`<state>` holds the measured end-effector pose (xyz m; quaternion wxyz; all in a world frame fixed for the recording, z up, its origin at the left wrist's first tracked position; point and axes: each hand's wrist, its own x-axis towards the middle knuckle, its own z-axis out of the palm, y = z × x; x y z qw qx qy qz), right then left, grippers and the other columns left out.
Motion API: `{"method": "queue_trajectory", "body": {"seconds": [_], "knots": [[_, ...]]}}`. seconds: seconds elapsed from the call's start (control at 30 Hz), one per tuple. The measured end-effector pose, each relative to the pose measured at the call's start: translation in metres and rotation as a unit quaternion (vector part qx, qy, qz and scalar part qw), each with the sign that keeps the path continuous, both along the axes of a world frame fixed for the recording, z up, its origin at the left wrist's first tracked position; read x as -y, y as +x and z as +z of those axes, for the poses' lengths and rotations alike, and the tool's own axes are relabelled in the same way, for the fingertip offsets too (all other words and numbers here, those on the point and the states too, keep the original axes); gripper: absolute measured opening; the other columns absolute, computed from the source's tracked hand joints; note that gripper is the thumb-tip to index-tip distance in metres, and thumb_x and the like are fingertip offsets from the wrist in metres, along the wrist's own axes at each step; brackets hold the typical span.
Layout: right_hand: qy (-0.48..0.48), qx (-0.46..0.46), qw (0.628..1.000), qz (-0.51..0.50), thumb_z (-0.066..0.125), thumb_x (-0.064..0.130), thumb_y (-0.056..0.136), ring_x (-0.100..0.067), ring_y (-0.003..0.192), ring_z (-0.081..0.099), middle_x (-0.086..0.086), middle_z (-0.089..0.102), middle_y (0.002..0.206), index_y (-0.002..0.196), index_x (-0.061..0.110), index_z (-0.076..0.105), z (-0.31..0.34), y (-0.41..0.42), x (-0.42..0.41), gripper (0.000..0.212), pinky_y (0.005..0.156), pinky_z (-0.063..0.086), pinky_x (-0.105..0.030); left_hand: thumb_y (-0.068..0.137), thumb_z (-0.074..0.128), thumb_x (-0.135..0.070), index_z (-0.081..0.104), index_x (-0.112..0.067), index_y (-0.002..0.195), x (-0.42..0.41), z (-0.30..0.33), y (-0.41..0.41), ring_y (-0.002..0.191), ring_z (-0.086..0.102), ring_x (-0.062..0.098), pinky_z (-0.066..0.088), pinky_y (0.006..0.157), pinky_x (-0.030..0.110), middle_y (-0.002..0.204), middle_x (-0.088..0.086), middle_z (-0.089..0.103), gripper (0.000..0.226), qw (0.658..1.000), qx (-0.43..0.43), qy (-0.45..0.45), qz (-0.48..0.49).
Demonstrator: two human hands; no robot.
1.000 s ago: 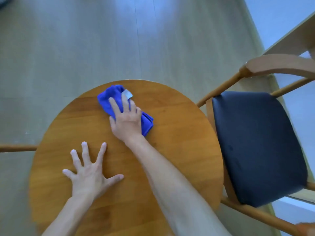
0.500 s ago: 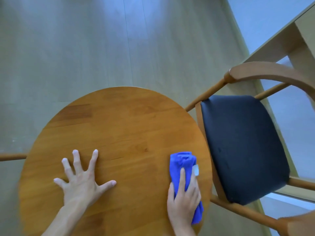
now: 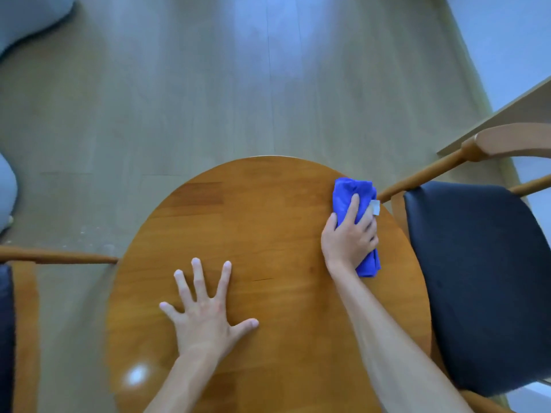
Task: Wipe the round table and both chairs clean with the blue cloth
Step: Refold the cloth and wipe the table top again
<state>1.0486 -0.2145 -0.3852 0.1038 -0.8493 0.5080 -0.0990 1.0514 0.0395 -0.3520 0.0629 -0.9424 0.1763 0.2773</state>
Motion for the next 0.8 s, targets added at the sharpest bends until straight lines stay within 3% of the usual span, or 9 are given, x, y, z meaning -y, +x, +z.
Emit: {"method": "queue_trajectory", "body": {"seconds": [0.07,0.13,0.23,0.3,0.37,0.47,0.6,0.73,0.8], "knots": [[0.021,0.007,1.0,0.019,0.042,0.039,0.085,-0.044,0.119,0.052,-0.022,0.046,0.142,0.139,0.015,0.05,0.004,0.041,-0.038,0.06,0.09,0.046,-0.056,0.057,0.039,-0.094,-0.041,-0.04,0.132,0.002,0.001,0.002,0.14,-0.021,0.043,0.023,0.105,0.067,0.15,0.012,-0.036,0.121,1.0,-0.007,-0.003,0.003],[0.042,0.019,0.994,0.104,0.04,0.042,0.086,-0.042,0.125,0.049,-0.02,0.044,0.146,0.14,0.019,0.051,0.009,0.054,-0.097,0.06,0.097,0.041,-0.056,0.06,0.046,-0.089,-0.036,-0.042,0.135,0.001,0.004,0.005,0.14,-0.023,0.042,0.019,0.105,0.067,0.15,0.01,-0.036,0.121,0.999,-0.031,-0.009,0.014],[0.201,0.035,0.953,0.225,0.028,0.048,0.087,-0.026,0.145,0.026,-0.006,0.026,0.159,0.146,0.029,0.041,0.03,0.028,-0.154,0.063,0.114,0.025,-0.05,0.077,0.054,-0.068,-0.007,-0.038,0.149,-0.006,0.009,0.008,0.143,-0.022,0.031,0.01,0.11,0.064,0.156,0.002,-0.024,0.098,0.989,-0.053,-0.103,0.093],[0.295,0.084,0.911,0.274,0.027,0.044,0.09,-0.008,0.146,0.02,0.007,0.025,0.158,0.146,0.031,0.04,0.038,-0.007,-0.138,0.059,0.119,0.022,-0.04,0.087,0.051,-0.052,0.013,-0.032,0.149,-0.007,0.014,0.012,0.146,-0.013,0.023,0.006,0.115,0.059,0.16,0.002,-0.004,0.075,0.966,-0.008,-0.203,0.163],[0.247,0.091,0.928,0.264,0.029,0.039,0.092,-0.006,0.145,0.023,0.009,0.032,0.154,0.143,0.028,0.044,0.033,-0.048,-0.095,0.054,0.117,0.025,-0.043,0.091,0.046,-0.049,0.018,-0.029,0.149,0.003,0.015,0.022,0.146,-0.002,0.024,0.01,0.116,0.053,0.159,0.006,0.008,0.067,0.945,0.048,-0.263,0.188],[0.105,-0.006,0.975,0.197,0.025,0.039,0.095,-0.02,0.147,0.02,-0.003,0.031,0.156,0.144,0.021,0.044,0.009,-0.098,-0.018,0.055,0.117,0.021,-0.053,0.088,0.038,-0.06,0.013,-0.029,0.15,0.045,0.006,0.036,0.142,0.014,0.03,0.023,0.109,0.05,0.157,0.01,0.011,0.075,0.958,0.077,-0.244,0.132],[0.034,-0.05,0.977,0.202,0.026,0.034,0.098,-0.022,0.148,0.017,-0.008,0.027,0.158,0.148,0.015,0.035,-0.009,-0.113,-0.001,0.055,0.119,0.014,-0.046,0.084,0.057,-0.048,0.028,-0.017,0.146,0.094,-0.019,0.029,0.128,0.039,0.039,0.041,0.096,0.051,0.15,0.023,0.028,0.075,0.958,0.139,-0.237,0.079],[0.001,-0.026,0.977,0.21,0.031,0.029,0.098,-0.022,0.146,0.024,-0.007,0.032,0.156,0.145,0.012,0.041,-0.016,-0.113,0.002,0.051,0.119,0.018,-0.044,0.081,0.052,-0.046,0.036,-0.029,0.145,0.155,-0.024,0.0,0.122,0.045,0.035,0.043,0.09,0.046,0.148,0.021,0.035,0.068,0.934,0.154,-0.293,-0.132],[-0.007,-0.006,0.98,0.201,0.032,0.027,0.098,-0.02,0.146,0.026,-0.006,0.035,0.155,0.143,0.009,0.045,-0.019,-0.117,0.005,0.051,0.118,0.019,-0.043,0.081,0.052,-0.041,0.038,-0.035,0.143,0.177,-0.02,-0.009,0.112,0.05,0.034,0.045,0.082,0.043,0.144,0.02,0.042,0.063,0.931,0.123,-0.297,-0.174]]}}
